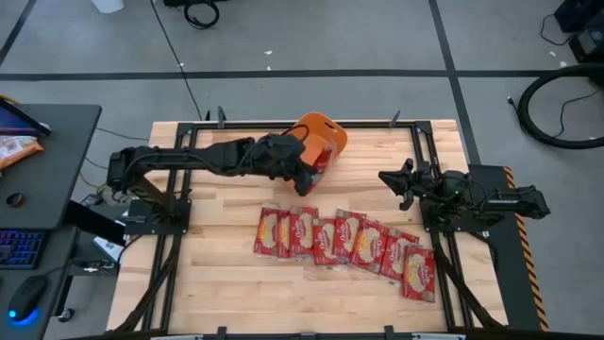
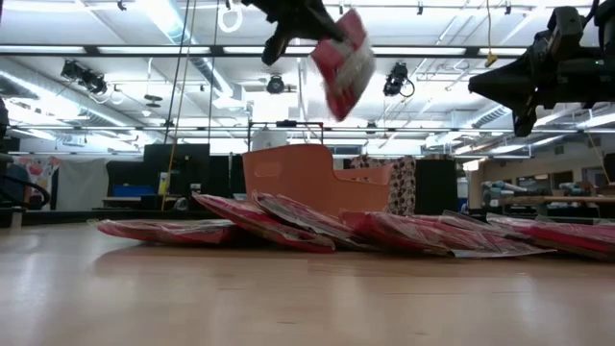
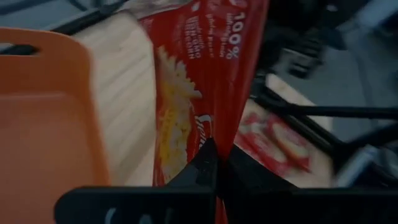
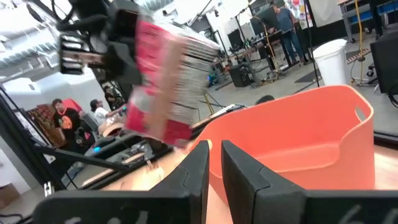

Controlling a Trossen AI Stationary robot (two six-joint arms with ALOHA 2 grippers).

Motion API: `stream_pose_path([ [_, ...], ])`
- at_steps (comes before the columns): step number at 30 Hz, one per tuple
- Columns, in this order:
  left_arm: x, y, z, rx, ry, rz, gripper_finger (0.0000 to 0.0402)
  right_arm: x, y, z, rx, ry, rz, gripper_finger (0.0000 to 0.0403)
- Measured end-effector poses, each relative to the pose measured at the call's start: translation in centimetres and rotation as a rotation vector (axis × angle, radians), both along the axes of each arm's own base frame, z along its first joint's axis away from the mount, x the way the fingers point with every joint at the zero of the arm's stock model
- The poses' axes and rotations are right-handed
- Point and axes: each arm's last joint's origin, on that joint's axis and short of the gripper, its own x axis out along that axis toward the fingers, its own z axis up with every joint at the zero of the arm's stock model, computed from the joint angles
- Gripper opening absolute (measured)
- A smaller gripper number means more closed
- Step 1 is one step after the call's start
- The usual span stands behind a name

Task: Sort popcorn bags into baskets
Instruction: Put the red popcorn bag into the orange bin

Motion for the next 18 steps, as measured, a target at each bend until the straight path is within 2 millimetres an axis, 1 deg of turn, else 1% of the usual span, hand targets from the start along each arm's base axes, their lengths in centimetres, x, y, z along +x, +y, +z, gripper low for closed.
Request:
stream_pose_path([
  [2,0.0,0.7,-0.2,0.007,0.05,0.034,0.0011,0.0,0.0,0.0,0.0,-0.001,-0.002,0.0048],
  [5,0.6,1.8,0.0,0.019,0.069,0.055,0.0011,0.0,0.0,0.1,0.0,-0.005,-0.002,0.0048],
  [7,1.2,2.6,0.4,0.033,0.068,0.06,0.0011,0.0,0.0,0.0,0.0,-0.004,-0.002,0.0048],
  [12,2.9,4.8,0.5,0.061,0.126,0.065,0.0011,0.1,0.0,0.1,-0.001,-0.01,0.001,0.0048],
  [15,3.6,6.1,-0.4,0.071,0.202,0.098,0.0011,0.1,0.0,0.1,-0.001,-0.01,0.001,0.0048],
  [18,4.3,6.7,-1.8,0.11,0.259,0.149,0.0011,0.1,0.0,0.2,-0.001,-0.012,0.001,0.0048],
])
